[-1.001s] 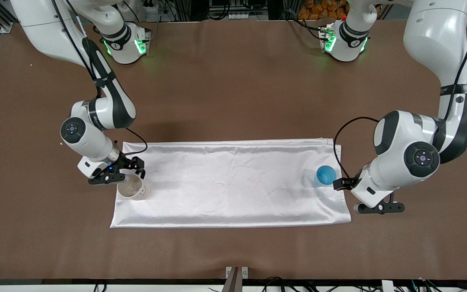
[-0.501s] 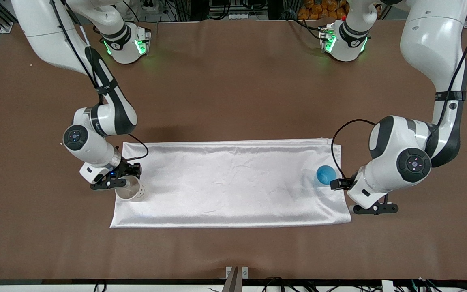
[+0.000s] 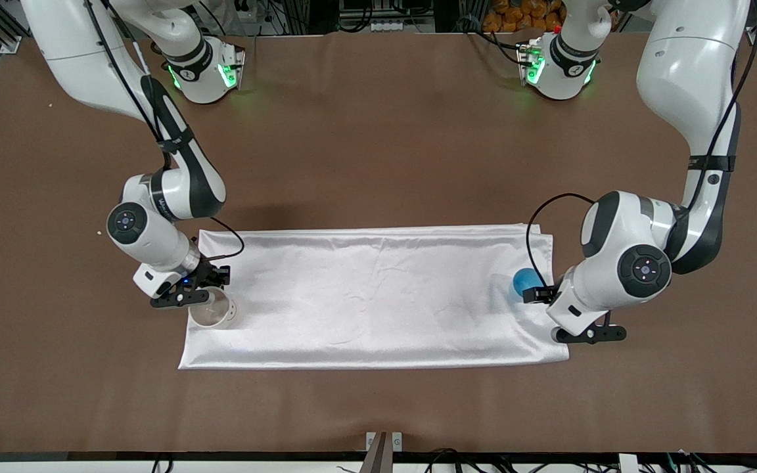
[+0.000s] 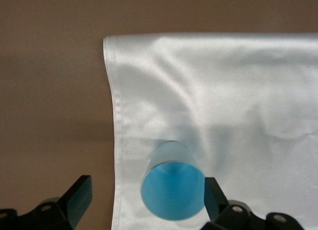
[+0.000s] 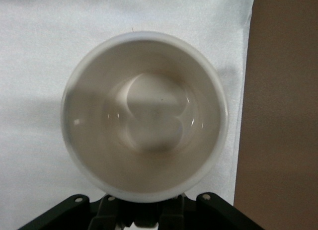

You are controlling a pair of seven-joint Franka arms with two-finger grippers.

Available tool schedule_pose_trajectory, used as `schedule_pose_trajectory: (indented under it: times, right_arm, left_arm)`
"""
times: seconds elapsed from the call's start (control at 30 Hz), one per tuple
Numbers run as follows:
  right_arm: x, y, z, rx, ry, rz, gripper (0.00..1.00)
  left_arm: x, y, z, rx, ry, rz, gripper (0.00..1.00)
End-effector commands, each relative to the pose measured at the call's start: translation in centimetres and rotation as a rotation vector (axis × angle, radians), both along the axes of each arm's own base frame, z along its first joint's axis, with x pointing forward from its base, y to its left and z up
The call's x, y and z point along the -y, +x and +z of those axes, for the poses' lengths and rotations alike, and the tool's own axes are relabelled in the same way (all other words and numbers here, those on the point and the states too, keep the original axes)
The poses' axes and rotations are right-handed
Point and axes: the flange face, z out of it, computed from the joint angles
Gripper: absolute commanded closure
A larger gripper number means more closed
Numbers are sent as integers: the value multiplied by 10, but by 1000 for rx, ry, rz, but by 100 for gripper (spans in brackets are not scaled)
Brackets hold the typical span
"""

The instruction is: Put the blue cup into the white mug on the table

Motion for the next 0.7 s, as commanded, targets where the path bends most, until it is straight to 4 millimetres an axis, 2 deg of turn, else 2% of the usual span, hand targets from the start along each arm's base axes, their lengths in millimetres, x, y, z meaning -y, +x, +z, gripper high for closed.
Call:
schedule_pose_trajectory:
  times: [0.0, 0.37, 0.67]
  right_arm:
    - [-21, -2, 12, -2, 22, -56, 100]
    - [-68, -19, 46, -27, 38, -129, 100]
    - [-106, -64, 55, -55, 37, -142, 100]
  left_arm:
    - [2, -11, -18, -20, 27, 15, 0]
    - [6, -22, -39, -62, 34, 13, 0]
    - [6, -33, -55, -101, 43, 7, 0]
